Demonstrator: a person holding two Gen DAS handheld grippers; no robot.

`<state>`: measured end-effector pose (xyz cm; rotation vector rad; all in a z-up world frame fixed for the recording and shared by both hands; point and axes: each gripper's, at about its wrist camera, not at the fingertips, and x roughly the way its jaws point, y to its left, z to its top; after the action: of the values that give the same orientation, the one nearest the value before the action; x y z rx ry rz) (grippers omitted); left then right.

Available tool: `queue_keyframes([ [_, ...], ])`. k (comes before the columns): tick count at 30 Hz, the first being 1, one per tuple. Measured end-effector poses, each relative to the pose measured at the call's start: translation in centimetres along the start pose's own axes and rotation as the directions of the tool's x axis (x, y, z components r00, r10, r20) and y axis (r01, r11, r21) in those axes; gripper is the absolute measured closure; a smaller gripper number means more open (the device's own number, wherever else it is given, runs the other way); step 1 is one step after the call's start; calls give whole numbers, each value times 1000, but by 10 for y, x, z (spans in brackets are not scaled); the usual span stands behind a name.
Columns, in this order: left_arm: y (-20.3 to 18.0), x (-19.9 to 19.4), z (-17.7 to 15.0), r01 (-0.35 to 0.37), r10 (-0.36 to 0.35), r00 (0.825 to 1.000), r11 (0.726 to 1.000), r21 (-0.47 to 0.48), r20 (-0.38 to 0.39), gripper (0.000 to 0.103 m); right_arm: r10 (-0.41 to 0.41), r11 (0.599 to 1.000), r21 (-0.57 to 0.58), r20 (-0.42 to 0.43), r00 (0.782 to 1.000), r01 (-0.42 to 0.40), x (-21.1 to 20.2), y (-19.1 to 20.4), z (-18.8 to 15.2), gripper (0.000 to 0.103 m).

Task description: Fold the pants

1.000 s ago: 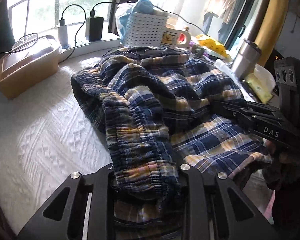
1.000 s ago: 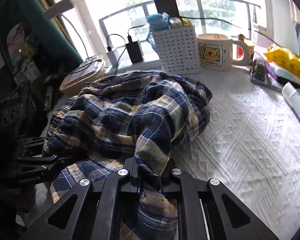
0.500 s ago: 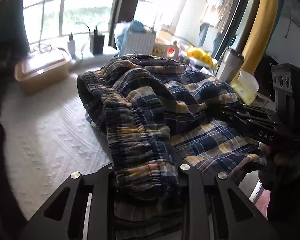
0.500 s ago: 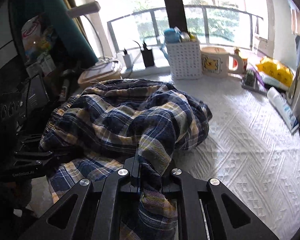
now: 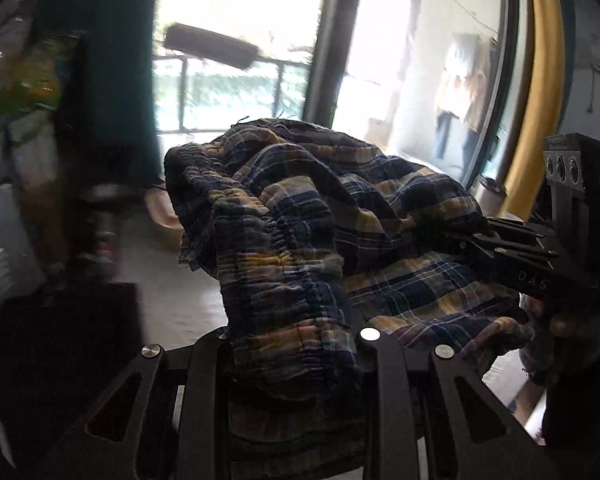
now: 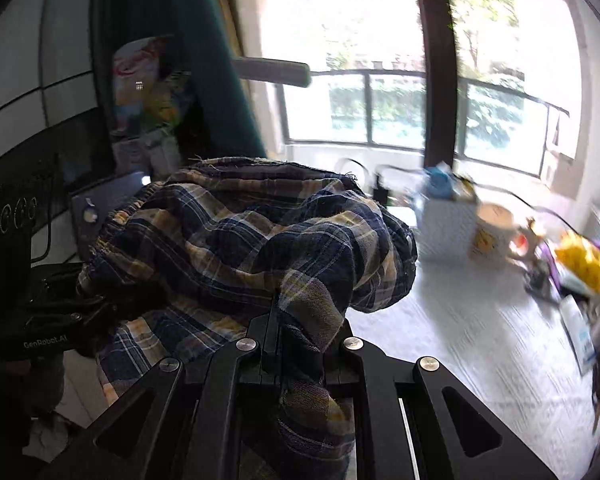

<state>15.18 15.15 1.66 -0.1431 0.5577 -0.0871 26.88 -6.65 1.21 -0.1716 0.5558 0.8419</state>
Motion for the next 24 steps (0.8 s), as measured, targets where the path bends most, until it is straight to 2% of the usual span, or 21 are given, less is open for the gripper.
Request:
queue_keyframes([
  [6,57,-35,-11,-104,107,993,993,-48,48,79,68,993,-92,-10,998,-68,29,59,26,92],
  [11,97,-45,-26,-177,181,983,981,-79,41,79,108,985,-127,-48,993,-113,67,106,35,92],
  [17,144,-38,-40,-249,248,969,964,-89,-23,79,150,978,-133,-99,984,-162,117,149,38,92],
  [24,183,-11,-65,-308,295,946,948,-81,-136,79,175,977,-92,-183,968,-194,181,172,24,92],
])
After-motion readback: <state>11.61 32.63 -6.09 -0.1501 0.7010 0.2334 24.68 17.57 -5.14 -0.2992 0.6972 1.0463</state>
